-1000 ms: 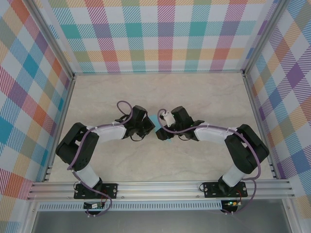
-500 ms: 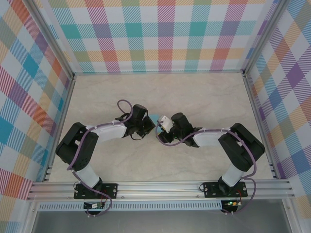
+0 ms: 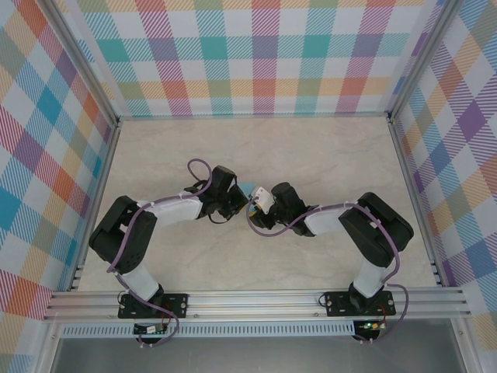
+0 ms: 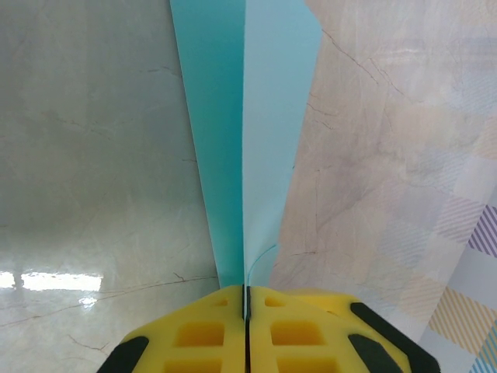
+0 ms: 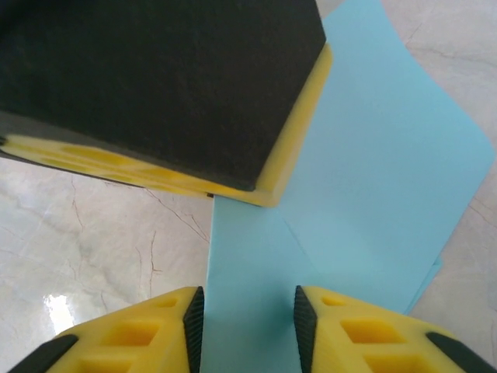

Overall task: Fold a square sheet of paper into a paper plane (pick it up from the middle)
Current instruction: Fold the wing for the fifth time at the center of the table.

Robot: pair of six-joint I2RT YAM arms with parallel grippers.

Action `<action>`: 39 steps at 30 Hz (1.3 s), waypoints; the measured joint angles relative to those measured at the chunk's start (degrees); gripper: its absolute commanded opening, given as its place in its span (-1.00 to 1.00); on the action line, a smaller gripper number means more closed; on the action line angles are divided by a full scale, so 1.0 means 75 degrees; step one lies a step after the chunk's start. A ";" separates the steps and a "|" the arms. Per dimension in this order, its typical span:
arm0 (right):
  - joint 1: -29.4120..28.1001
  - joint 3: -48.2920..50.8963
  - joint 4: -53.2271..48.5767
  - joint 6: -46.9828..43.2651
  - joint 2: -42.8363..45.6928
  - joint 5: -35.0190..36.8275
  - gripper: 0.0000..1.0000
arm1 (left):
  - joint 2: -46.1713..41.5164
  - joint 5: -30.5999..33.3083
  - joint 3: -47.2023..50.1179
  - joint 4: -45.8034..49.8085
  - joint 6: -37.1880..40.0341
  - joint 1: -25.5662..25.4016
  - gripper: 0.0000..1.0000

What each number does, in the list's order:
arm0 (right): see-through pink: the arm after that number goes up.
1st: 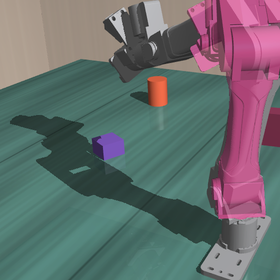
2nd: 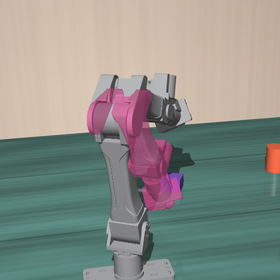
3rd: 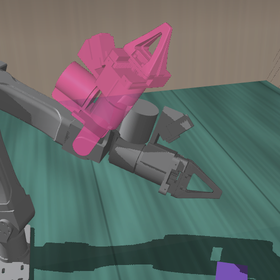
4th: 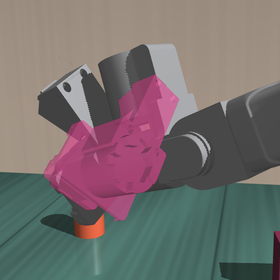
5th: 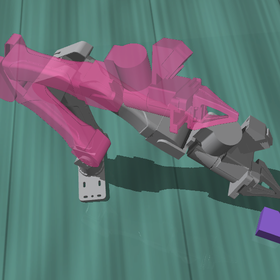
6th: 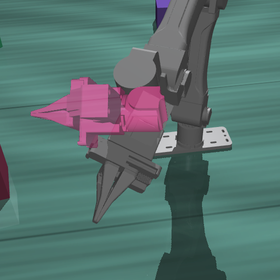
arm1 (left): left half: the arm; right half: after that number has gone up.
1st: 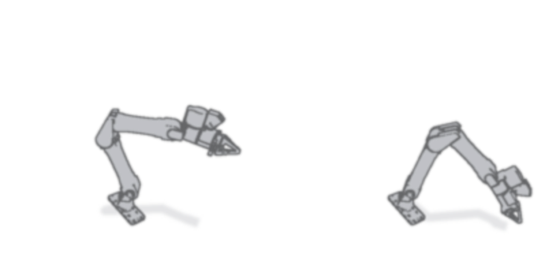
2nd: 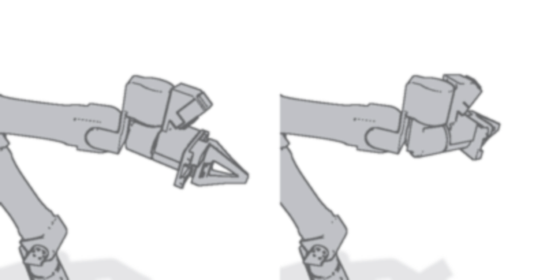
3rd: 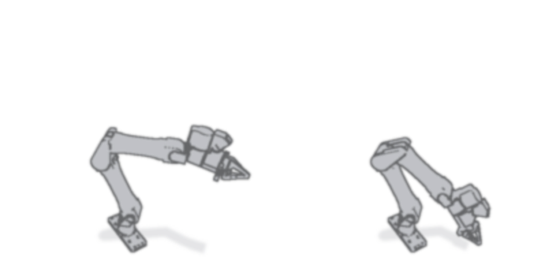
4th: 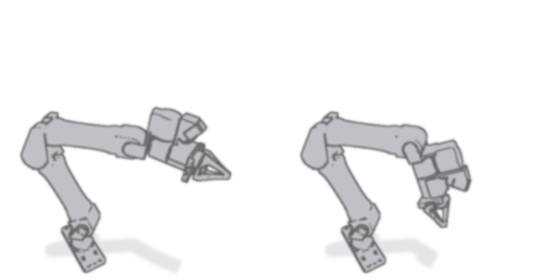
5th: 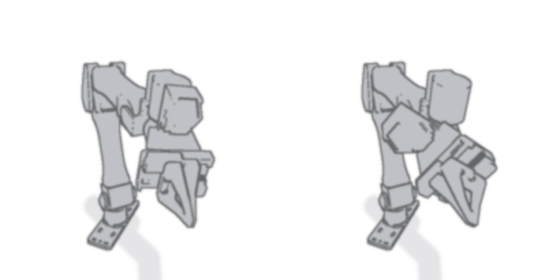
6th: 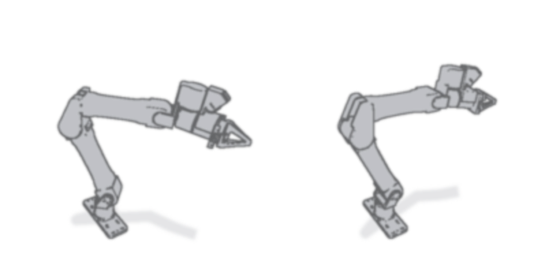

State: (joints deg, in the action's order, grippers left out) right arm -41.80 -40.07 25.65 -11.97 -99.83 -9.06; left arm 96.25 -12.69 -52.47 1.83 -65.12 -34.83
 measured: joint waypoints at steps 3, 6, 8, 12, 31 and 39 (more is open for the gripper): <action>-0.0003 0.0000 0.0003 -0.0026 -0.0017 -0.0032 -0.52 | 0.0000 -0.0026 0.0000 0.0000 -0.0003 0.0012 -0.85; -0.0012 -0.0009 0.0000 -0.0032 -0.0020 -0.0058 -0.71 | 0.0000 -0.0050 0.0000 0.0000 -0.0009 0.0015 -0.82; -0.0015 -0.0038 -0.0006 -0.0038 -0.0032 -0.0076 -0.79 | 0.0000 -0.0076 0.0000 0.0000 -0.0026 0.0032 -0.76; -0.0015 -0.0140 -0.0087 -0.0041 -0.0073 -0.0122 -0.89 | -0.0160 -0.0166 0.0000 0.0093 -0.0035 0.0131 -0.52; 0.0236 -0.1119 -0.1734 0.2057 -0.0102 -0.2113 -1.00 | -0.2247 0.0122 0.1652 -0.0140 0.0055 0.0764 -0.13; 0.0790 -0.1457 -0.1405 0.3879 -0.0836 -0.3462 -1.00 | -0.2562 0.0006 0.2460 -0.1306 0.0032 0.0659 -0.28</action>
State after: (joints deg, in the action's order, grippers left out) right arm -35.88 -51.00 15.11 17.12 -106.10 -35.03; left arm 77.03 -12.64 -34.02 -7.97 -64.88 -29.89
